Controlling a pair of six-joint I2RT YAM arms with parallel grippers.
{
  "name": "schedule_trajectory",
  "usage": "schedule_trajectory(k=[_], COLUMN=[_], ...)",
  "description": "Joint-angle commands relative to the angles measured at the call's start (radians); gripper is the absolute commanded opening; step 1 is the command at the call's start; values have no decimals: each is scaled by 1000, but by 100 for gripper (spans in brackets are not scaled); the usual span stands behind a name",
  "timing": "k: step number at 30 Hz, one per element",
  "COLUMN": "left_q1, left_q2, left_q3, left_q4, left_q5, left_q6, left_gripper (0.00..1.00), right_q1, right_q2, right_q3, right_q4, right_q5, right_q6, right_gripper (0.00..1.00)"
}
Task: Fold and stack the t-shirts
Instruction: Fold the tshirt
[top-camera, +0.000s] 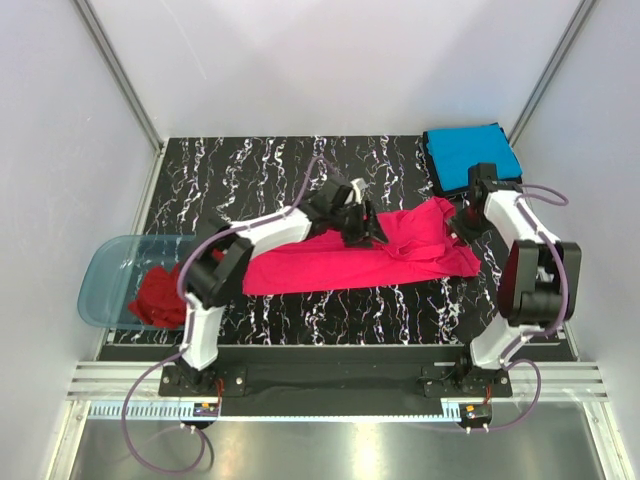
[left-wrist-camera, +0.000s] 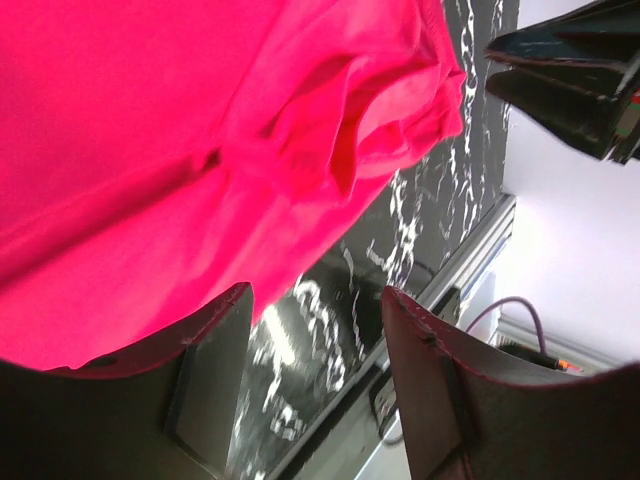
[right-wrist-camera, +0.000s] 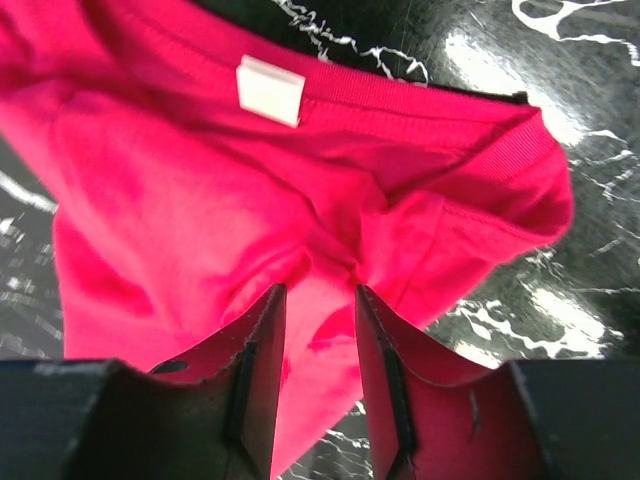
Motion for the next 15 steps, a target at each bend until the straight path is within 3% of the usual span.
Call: schedule_trajectory(k=[1, 15], left_q1=[-17, -46], left_q2=[76, 241], left_q3=[113, 212], left_q4=[73, 87], left_q5=[55, 61], left_q6=[-50, -43], left_gripper=[59, 60], right_q1=[-12, -12], right_q2=[77, 143], right_q3=[61, 58], right_q4=[-51, 25], right_q5=[5, -39], right_q6=[59, 9], right_gripper=[41, 43])
